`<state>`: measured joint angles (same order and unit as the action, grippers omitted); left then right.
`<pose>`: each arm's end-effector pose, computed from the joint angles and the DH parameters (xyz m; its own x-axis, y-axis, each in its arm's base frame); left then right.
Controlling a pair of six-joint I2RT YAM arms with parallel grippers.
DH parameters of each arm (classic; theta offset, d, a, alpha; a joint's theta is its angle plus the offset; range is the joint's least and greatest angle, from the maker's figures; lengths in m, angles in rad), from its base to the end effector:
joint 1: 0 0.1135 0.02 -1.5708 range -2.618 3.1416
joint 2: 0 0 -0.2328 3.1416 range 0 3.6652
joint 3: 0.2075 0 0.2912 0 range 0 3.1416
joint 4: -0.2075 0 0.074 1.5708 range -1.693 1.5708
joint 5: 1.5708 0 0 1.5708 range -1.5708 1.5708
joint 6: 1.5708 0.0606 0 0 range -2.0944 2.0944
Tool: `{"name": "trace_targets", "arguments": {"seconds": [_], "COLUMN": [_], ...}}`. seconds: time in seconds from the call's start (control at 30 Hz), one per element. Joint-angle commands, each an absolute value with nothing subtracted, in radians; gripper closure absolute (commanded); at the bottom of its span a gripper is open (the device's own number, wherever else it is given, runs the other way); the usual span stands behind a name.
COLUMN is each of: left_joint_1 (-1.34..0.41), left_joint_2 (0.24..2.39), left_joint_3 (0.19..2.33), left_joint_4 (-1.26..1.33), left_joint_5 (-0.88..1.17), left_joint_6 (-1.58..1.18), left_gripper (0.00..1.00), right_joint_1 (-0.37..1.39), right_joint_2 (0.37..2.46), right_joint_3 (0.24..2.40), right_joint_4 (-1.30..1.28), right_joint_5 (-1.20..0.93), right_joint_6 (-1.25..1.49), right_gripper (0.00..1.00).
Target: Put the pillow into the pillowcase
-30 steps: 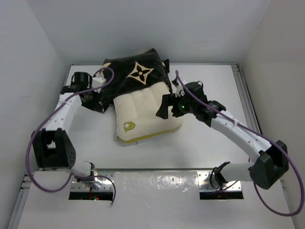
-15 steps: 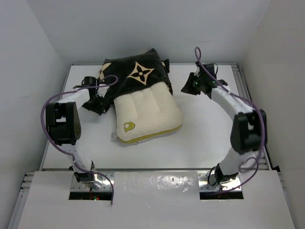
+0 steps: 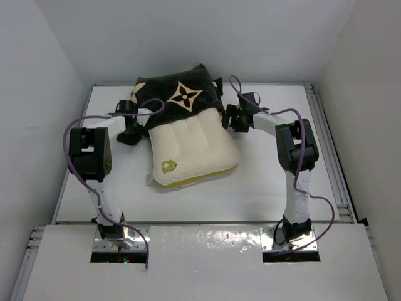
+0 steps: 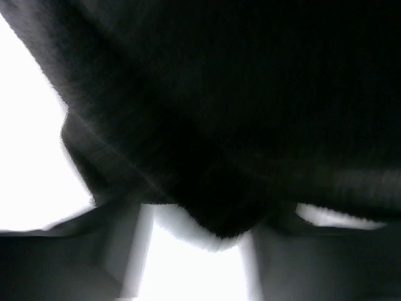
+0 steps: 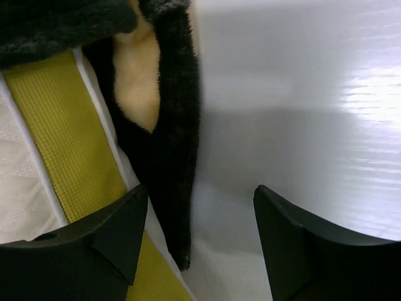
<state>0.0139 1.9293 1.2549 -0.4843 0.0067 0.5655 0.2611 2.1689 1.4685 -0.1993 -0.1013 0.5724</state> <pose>0.4156 0.0054 0.0771 -0.7796 0.5251 -0.3415 0.4815 0.8511 0.2094 0.4729 0.1327 0.0629 -0.8080 0.3419 -0.4798 0.1429 0.9038 0.4034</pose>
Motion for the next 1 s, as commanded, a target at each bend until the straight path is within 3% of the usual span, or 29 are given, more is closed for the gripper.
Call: {"name": "trace_targets", "arguments": {"seconds": [0.0,0.07,0.3,0.43,0.53,0.57,0.63,0.73,0.87,0.97], "left_joint_1": [0.021,0.044,0.029,0.017,0.021,0.020,0.023,0.035,0.084,0.103], "left_joint_2": [2.020,2.048,1.979,1.967,1.988,1.994,2.006,2.005,2.008,2.045], "left_joint_3": [1.290,1.331,1.378,1.378,1.374,1.377,1.384,1.388,1.484,1.639], "left_joint_4": [-0.431,-0.489,-0.661,-0.718,-0.733,-0.742,-0.756,-0.772,-0.877,-1.111], "left_joint_5": [0.005,0.036,0.247,0.302,0.330,0.336,0.345,0.353,0.414,0.488], "left_joint_6": [0.546,0.549,0.630,0.615,0.595,0.592,0.588,0.587,0.606,0.725], "left_gripper": [0.75,1.00,1.00,1.00,1.00,1.00,1.00,1.00,1.00,1.00], "right_joint_1": [0.302,0.331,0.475,0.465,0.465,0.459,0.446,0.430,0.426,0.405], "right_joint_2": [2.157,2.146,2.155,2.230,2.281,2.299,2.307,2.274,2.073,1.813], "right_joint_3": [1.395,1.333,1.350,1.459,1.493,1.496,1.494,1.427,1.299,1.270], "right_joint_4": [-0.137,-0.086,-0.072,-0.167,-0.234,-0.245,-0.256,-0.206,-0.101,-0.081], "right_joint_5": [-0.155,-0.149,0.047,0.118,0.190,0.202,0.196,0.190,0.250,0.094], "right_joint_6": [0.604,0.618,0.808,0.952,0.997,1.006,1.034,1.023,0.858,0.775], "right_gripper": [0.32,0.31,0.25,0.41,0.69,0.85,1.00,1.00,1.00,1.00]}}
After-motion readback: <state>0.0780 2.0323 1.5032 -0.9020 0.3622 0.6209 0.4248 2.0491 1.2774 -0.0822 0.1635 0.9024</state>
